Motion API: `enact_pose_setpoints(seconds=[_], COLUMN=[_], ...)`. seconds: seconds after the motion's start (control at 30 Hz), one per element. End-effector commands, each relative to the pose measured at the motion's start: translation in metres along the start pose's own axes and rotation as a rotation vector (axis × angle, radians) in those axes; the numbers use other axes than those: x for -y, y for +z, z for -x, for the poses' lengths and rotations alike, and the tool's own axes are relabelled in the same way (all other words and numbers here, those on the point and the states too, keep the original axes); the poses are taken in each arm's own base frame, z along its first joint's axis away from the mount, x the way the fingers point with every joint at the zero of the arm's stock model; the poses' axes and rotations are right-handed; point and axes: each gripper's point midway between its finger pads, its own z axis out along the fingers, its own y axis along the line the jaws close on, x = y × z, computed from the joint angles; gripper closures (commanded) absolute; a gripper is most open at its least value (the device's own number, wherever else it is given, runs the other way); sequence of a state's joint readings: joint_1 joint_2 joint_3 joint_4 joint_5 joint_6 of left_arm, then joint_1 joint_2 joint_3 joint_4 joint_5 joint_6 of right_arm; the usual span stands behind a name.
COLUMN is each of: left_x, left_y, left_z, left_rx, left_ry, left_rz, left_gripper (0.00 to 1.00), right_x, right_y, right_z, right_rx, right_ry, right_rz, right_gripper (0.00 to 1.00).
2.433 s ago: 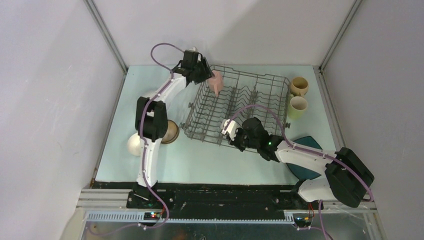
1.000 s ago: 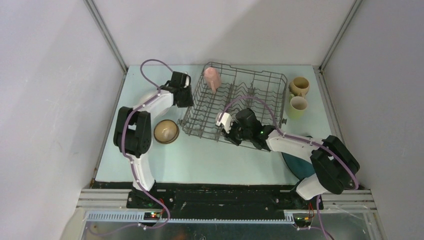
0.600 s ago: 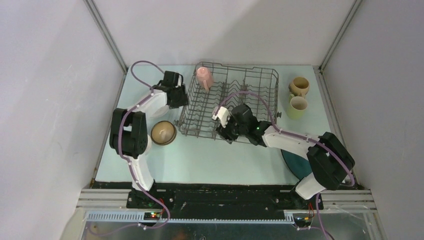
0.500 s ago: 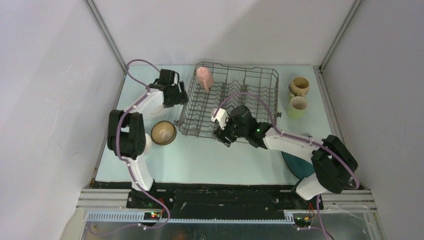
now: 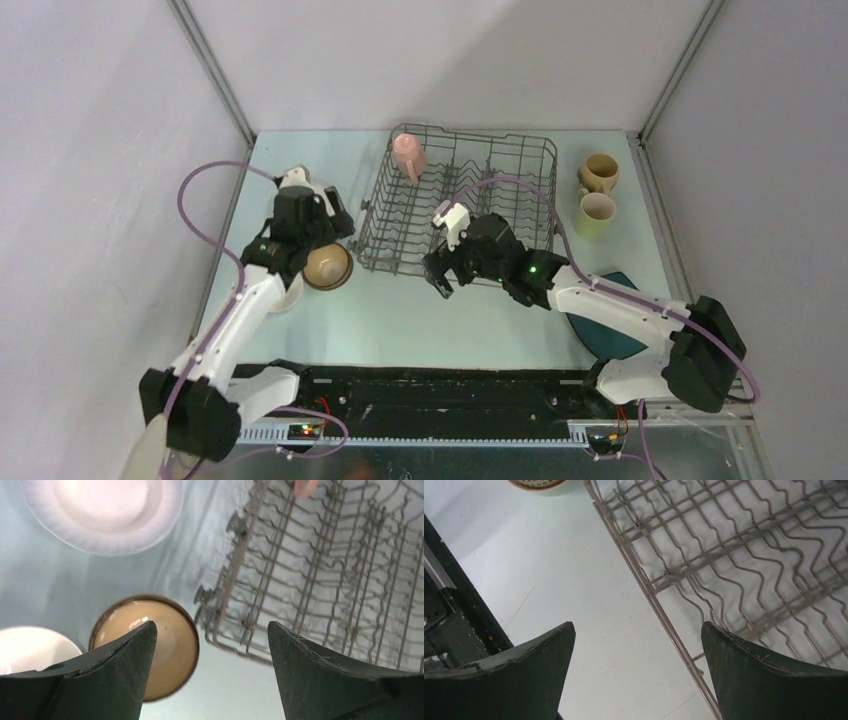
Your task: Load the mixed dishes into the dish rack
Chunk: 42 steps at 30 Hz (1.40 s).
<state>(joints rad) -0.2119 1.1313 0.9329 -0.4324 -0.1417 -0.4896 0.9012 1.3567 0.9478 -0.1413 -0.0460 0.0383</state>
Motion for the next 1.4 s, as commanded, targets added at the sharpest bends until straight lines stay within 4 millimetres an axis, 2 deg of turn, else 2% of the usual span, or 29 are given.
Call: enact_pose_setpoints(seconds=[0.0,0.1,0.2,0.27,0.43,0.63,0.7,0.8,0.9,0.97,1.37], left_x=[-0.006,-0.015,-0.022,-0.027,-0.039,-0.039,-0.039,-0.041,-0.040,-0.036,-0.016], left_y=[-0.016,-0.016,-0.008,-0.003,0.008,0.018,0.019,0.018,0.011,0.005,-0.036], left_z=[-0.035,-0.058,-0.084,-0.095,-0.105,-0.112,-0.116,-0.115,-0.106,-0.099,-0.059], left_rx=[-0.010,-0.036,-0.066,-0.084,-0.099,-0.142,-0.157,-0.149,-0.117,-0.096,-0.015], left_ry=[0.068,0.092,0.115,0.118,0.136,0.154,0.150,0.139,0.125,0.107,0.039], left_rz=[0.060,0.072,0.043,0.055,0.109,0.116,0.117,0.129,0.122,0.106,0.035], left_gripper=[0.13,0.19,0.36,0.39,0.42,0.57,0.58,0.64,0.87,0.98,1.00], right_x=[0.014,0.019,0.022,0.023,0.028,0.029,0.031,0.031,0.031,0.030,0.032], right_y=[-0.029,-0.042,-0.053,-0.056,-0.056,-0.060,-0.062,-0.063,-0.063,-0.062,-0.060], right_z=[0.024,0.026,0.025,0.021,0.008,0.005,0.004,0.004,0.007,0.008,0.009], right_rx=[0.099,0.147,0.175,0.172,0.143,0.159,0.163,0.165,0.174,0.180,0.184], right_ry=[0.121,0.131,0.132,0.129,0.127,0.134,0.137,0.139,0.139,0.138,0.148], right_rz=[-0.113,-0.138,-0.149,-0.155,-0.171,-0.176,-0.181,-0.180,-0.174,-0.170,-0.173], right_gripper=[0.01,0.00,0.00,0.00,0.00,0.00,0.01,0.00,0.00,0.00,0.00])
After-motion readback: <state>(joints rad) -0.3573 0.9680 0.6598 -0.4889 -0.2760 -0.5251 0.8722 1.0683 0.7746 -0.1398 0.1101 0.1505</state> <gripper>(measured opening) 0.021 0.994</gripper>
